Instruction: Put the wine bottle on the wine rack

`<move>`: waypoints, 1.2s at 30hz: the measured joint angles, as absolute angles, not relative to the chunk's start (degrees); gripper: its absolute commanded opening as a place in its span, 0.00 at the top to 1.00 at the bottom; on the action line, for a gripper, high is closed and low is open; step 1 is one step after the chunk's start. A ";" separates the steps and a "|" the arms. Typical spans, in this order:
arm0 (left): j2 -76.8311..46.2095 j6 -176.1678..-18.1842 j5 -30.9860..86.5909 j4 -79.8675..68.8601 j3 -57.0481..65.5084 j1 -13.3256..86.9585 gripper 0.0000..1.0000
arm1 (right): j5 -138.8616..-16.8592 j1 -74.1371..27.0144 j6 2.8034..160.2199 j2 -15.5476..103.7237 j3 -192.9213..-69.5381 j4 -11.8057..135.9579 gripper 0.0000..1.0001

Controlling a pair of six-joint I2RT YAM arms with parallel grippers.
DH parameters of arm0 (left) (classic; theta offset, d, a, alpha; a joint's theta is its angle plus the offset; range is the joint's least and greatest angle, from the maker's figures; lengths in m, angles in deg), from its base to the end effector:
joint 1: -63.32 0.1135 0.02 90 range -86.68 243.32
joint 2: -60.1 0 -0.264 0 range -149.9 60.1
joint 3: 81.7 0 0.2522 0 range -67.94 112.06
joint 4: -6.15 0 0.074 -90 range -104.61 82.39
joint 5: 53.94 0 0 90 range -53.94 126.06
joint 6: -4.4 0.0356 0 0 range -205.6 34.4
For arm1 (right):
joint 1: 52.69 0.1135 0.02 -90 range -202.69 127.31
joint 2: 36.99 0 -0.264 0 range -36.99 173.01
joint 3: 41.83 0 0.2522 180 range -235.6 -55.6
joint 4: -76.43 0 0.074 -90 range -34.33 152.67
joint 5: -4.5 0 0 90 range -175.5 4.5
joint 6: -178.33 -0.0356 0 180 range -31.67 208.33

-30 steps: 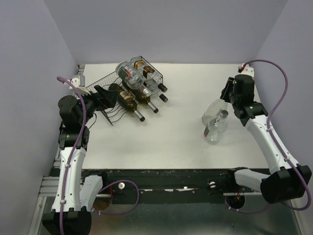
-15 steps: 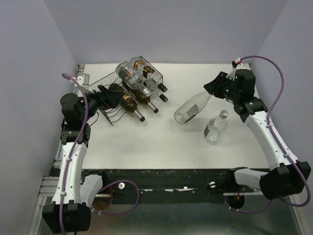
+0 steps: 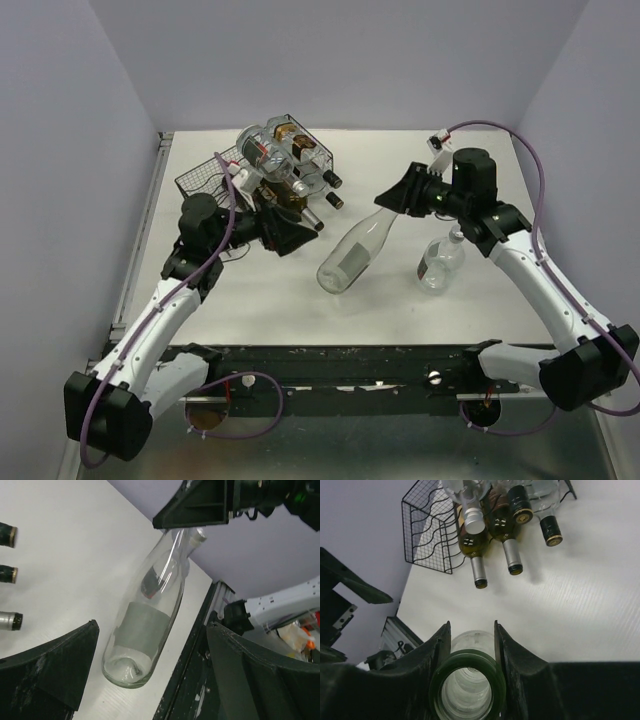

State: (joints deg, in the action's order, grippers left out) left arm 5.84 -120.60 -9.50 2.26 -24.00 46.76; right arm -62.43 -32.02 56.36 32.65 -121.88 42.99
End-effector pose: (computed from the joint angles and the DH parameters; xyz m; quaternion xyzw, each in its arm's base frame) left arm 0.2002 -0.0861 0.3421 0.1643 0.6897 -0.5299 0.4652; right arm 0.2519 0.1099 0.3648 -0.0293 0.8241 0.3892 0.4106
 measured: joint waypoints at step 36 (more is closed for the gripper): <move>-20.17 -102.28 -21.69 11.09 -19.38 22.78 0.01 | -51.79 -32.44 52.95 19.56 -112.35 54.44 0.99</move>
State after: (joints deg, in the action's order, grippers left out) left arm -20.17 -102.28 -21.69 11.09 -19.38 22.78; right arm -51.79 -32.44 52.95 19.56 -112.35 54.44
